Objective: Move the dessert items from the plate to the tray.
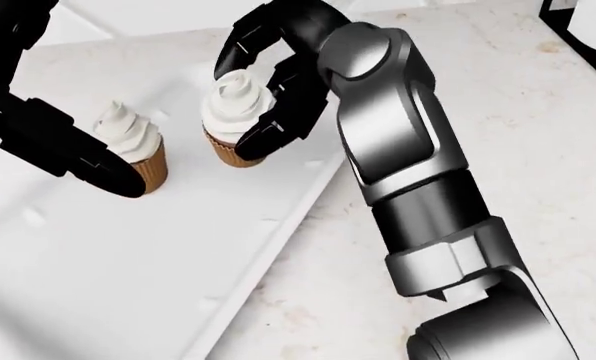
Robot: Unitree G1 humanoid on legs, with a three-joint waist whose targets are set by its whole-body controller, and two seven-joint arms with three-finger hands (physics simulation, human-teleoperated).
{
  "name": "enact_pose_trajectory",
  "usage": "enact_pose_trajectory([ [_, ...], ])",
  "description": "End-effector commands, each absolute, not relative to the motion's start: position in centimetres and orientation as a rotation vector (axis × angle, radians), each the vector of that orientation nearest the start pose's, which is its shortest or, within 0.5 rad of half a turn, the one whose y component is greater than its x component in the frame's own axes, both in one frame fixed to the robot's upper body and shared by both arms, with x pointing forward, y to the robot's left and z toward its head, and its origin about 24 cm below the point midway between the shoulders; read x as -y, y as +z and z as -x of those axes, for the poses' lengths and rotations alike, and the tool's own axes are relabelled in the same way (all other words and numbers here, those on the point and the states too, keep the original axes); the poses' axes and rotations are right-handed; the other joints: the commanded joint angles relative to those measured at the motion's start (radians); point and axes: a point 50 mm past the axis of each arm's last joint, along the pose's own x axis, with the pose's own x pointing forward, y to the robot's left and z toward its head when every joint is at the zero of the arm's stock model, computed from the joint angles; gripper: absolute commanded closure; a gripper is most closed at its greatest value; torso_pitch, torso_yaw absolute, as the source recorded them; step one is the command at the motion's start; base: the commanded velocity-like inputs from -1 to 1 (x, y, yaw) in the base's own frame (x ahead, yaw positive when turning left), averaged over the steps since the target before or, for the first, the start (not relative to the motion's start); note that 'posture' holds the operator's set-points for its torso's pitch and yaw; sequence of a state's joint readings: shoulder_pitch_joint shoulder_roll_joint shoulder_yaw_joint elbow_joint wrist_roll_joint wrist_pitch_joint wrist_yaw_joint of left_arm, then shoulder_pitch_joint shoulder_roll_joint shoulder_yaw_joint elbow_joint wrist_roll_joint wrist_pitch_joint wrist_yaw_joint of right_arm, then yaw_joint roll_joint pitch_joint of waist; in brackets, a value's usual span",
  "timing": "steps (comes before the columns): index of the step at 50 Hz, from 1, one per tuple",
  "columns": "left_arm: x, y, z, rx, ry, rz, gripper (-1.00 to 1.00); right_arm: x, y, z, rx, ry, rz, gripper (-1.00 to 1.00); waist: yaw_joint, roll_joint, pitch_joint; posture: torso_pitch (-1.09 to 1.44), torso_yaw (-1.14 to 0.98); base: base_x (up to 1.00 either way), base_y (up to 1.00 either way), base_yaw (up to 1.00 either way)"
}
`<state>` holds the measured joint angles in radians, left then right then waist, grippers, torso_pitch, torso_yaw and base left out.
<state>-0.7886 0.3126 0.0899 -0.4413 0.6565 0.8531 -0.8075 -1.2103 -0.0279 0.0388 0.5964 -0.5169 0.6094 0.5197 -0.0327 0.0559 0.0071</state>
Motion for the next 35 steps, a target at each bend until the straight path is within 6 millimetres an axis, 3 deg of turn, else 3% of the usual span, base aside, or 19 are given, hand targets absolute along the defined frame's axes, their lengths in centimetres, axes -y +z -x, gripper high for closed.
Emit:
enact_pose_trajectory([
  [1,-17.1,27.4,-29.0,0.164,-0.151,-0.690,-1.00,4.8,26.5,-39.3,-0.001,0.441,0.653,0.98,0.010,-0.019,-0.016,0.00,0.00,0.00,0.00,0.00],
  [6,-17.2,27.3,-29.1,0.164,-0.150,-0.687,-1.00,4.1,25.8,-39.2,-0.013,0.462,0.679,1.00,0.010,-0.017,-0.018,0.00,0.00,0.00,0.00,0.00],
  [10,-17.3,27.2,-29.1,0.163,-0.149,-0.687,-1.00,4.0,25.5,-39.1,-0.013,0.469,0.694,0.87,0.009,-0.016,-0.018,0.00,0.00,0.00,0.00,0.00],
  [14,-17.3,27.2,-29.2,0.162,-0.148,-0.687,-1.00,3.9,25.4,-39.1,-0.015,0.470,0.698,0.70,0.009,-0.015,-0.018,0.00,0.00,0.00,0.00,0.00],
  [19,-17.3,27.1,-29.2,0.161,-0.148,-0.686,-1.00,3.6,25.1,-39.1,-0.014,0.478,0.700,0.35,0.008,-0.015,-0.019,0.00,0.00,0.00,0.00,0.00],
  [28,-17.6,27.0,-29.3,0.160,-0.145,-0.685,-1.00,3.6,24.6,-39.1,-0.020,0.487,0.718,0.28,0.007,-0.014,-0.019,0.00,0.00,0.00,0.00,0.00],
  [30,-17.6,27.0,-29.3,0.160,-0.143,-0.684,-1.00,3.6,24.6,-39.1,-0.021,0.486,0.725,0.22,0.007,-0.014,-0.019,0.00,0.00,0.00,0.00,0.00],
  [31,-17.6,27.0,-29.2,0.160,-0.144,-0.684,-1.00,3.6,24.4,-39.1,-0.024,0.489,0.731,0.04,0.006,-0.013,-0.020,0.00,0.00,0.00,0.00,0.00],
  [35,-17.5,27.1,-29.3,0.161,-0.145,-0.686,-1.00,3.7,24.4,-39.1,-0.026,0.488,0.741,-0.11,0.005,-0.013,-0.020,0.00,0.00,0.00,0.00,0.00],
])
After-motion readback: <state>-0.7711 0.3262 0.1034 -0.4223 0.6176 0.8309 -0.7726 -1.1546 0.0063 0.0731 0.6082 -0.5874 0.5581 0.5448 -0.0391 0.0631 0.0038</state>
